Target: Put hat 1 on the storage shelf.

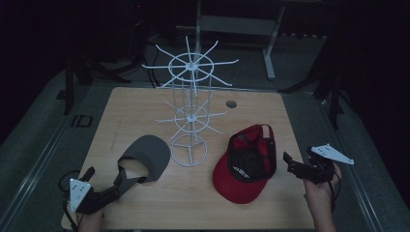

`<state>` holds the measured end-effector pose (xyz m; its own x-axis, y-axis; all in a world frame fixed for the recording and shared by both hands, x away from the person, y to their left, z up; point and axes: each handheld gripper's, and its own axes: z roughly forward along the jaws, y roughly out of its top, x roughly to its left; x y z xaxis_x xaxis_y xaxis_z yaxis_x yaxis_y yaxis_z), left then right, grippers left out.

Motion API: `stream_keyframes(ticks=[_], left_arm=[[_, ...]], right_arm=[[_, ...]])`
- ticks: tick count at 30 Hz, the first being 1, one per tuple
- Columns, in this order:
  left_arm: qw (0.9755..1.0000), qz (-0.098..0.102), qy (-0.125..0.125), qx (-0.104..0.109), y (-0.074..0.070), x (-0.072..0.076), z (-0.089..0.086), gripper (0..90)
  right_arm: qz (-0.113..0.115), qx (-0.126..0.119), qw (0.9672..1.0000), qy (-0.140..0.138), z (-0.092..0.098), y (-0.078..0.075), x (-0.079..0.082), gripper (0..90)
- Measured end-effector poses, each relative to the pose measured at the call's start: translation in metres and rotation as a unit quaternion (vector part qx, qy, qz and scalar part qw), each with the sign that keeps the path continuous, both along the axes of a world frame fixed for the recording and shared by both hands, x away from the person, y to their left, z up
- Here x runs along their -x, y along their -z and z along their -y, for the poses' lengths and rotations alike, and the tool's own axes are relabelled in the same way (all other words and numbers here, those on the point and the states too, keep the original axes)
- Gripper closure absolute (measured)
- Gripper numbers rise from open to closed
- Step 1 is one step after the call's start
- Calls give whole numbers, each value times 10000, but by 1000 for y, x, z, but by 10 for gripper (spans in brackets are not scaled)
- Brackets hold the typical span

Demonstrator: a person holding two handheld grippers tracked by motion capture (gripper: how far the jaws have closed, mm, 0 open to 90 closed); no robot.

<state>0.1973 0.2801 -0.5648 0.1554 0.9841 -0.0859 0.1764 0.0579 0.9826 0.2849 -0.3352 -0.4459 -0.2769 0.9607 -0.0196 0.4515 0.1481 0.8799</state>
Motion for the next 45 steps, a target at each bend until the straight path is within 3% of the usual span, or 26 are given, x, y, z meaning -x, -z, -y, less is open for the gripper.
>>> stream_keyframes(ticks=[4, 9, 14, 27, 31, 32, 35, 38, 45], left_arm=[[10000, 9, 20, -1, 0, 0, 1, 22], [9996, -245, 78, -144, -1, 0, 2, 22], [9993, -326, 22, -169, -2, 0, 3, 22], [9994, -322, -8, -158, -5, 3, 6, 22], [9994, -312, -32, -157, -6, 4, 6, 22], [9993, -340, -28, -152, -7, 4, 6, 22], [9991, -407, -47, -126, -6, 3, 5, 22], [9990, -426, -45, -111, -6, 3, 5, 22], [9988, -477, -68, -123, -6, 3, 5, 23]], right_arm=[[-83, 4, 10000, -38, -10, -1, -12, 102], [-216, -78, 9996, -141, -20, 3, -25, 102], [-322, -71, 9993, -198, -30, 8, -35, 102], [-799, 114, 9966, -176, -54, 47, -58, 185], [-910, 266, 9955, -81, -61, 60, -60, 186], [-914, 413, 9949, -72, -64, 64, -60, 186], [-947, 706, 9930, 12, -73, 77, -62, 232], [-994, 757, 9922, 58, -74, 83, -65, 259], [-1213, 913, 9884, 58, -74, 95, -72, 479]])
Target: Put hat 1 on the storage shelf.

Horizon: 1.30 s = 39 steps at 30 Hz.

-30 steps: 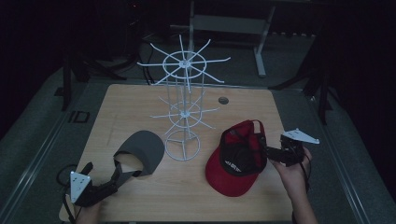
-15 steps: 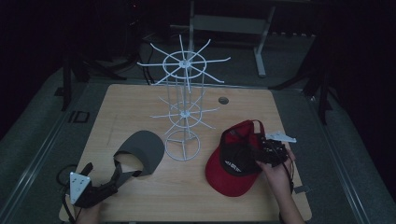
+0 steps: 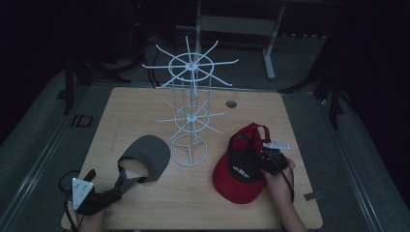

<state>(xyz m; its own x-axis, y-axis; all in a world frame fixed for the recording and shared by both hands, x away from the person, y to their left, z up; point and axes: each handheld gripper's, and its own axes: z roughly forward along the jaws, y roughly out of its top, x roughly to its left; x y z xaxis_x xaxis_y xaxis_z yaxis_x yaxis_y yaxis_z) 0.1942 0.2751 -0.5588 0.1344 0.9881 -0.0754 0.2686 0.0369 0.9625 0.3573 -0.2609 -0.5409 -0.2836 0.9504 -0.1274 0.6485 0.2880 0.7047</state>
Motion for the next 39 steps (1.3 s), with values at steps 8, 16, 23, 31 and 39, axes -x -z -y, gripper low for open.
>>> stream_keyframes(ticks=[8, 16, 23, 31, 39], left_arm=[[10000, 2, -13, -44, 0, 0, 1, 23], [10000, -10, -16, -23, -1, 0, 0, 24], [10000, 18, -18, -78, -1, 0, 0, 36], [9999, -91, 16, 92, -3, 0, -2, 33], [9989, -99, 417, 194, -19, 4, 5, 33]], right_arm=[[-91, 227, 9995, -202, 1, 2, -2, 825], [404, 28, 9991, -146, 2, -29, 8, 861], [800, -90, 9965, -212, -2, -60, 17, 862], [1264, -477, 9904, -283, -4, -99, 30, 861], [1665, -771, 9821, -430, -3, -139, 49, 862]])
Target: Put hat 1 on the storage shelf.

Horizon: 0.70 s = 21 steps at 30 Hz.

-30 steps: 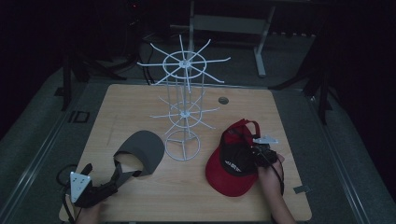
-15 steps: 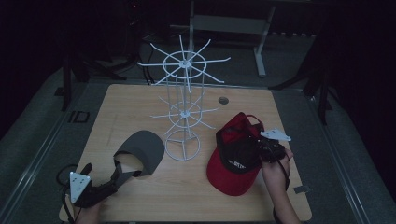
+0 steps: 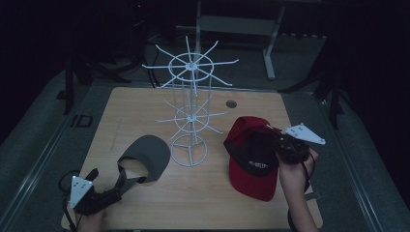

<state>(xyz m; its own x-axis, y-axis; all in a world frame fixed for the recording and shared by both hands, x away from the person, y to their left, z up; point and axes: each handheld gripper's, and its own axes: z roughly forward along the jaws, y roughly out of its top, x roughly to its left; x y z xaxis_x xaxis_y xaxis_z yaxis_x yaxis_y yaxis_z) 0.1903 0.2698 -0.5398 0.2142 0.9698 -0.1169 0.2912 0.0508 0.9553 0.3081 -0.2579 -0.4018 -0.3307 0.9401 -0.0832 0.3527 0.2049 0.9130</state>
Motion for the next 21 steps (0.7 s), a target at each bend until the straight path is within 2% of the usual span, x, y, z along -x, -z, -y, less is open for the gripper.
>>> stream_keyframes(ticks=[2, 4, 8, 9, 11, 13, 14, 21], left_arm=[[9998, 54, 171, -16, -4, 1, 4, 33], [9993, 134, 342, -42, -8, 3, 8, 33], [9975, 155, 683, 25, -19, 5, 17, 35], [9962, 120, 857, 89, -23, 5, 19, 39], [9947, 143, 1016, 60, -30, 7, 23, 38], [9938, 197, 1088, -58, -35, 8, 29, 38], [9925, 185, 1205, -110, -38, 8, 33, 38], [9848, 284, 1709, -102, -56, 9, 56, 49]], right_arm=[[167, -39, 9998, -39, 1, -14, 7, 862], [198, -57, 9998, -64, 1, -18, 9, 862], [345, -12, 9994, -73, 2, -31, 14, 862], [384, 76, 9992, -60, 2, -34, 16, 862], [444, 125, 9989, -41, 3, -40, 18, 862], [543, 190, 9983, -14, 7, -47, 20, 862], [591, 244, 9980, 21, 8, -49, 21, 862], [662, 110, 9977, -83, 11, -63, 28, 862]])
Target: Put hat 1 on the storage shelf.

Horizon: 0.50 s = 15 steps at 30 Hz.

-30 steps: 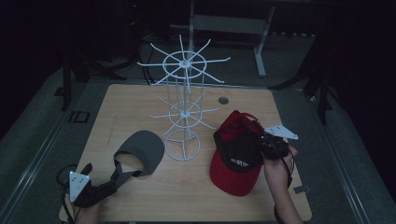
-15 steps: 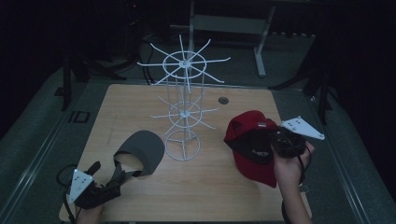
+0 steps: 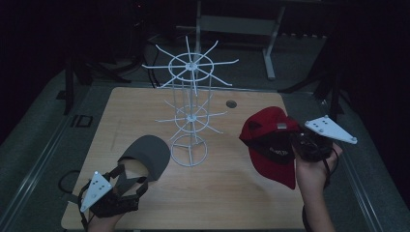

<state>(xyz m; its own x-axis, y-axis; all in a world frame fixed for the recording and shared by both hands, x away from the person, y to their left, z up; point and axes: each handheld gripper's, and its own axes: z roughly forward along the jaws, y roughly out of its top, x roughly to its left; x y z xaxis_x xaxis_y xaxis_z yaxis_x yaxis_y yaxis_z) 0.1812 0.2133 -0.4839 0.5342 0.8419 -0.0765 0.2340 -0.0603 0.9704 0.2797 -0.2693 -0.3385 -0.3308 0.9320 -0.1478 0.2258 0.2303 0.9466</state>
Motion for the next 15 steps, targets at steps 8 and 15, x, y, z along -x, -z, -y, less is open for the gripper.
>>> stream_keyframes(ticks=[8, 15], left_arm=[[9984, 203, 495, -198, -27, -3, 30, 58], [9955, 358, 811, -347, -43, -11, 55, 62]], right_arm=[[122, -45, 9997, -214, -7, -17, 14, 861], [253, -141, 9988, -403, -8, -30, 26, 861]])
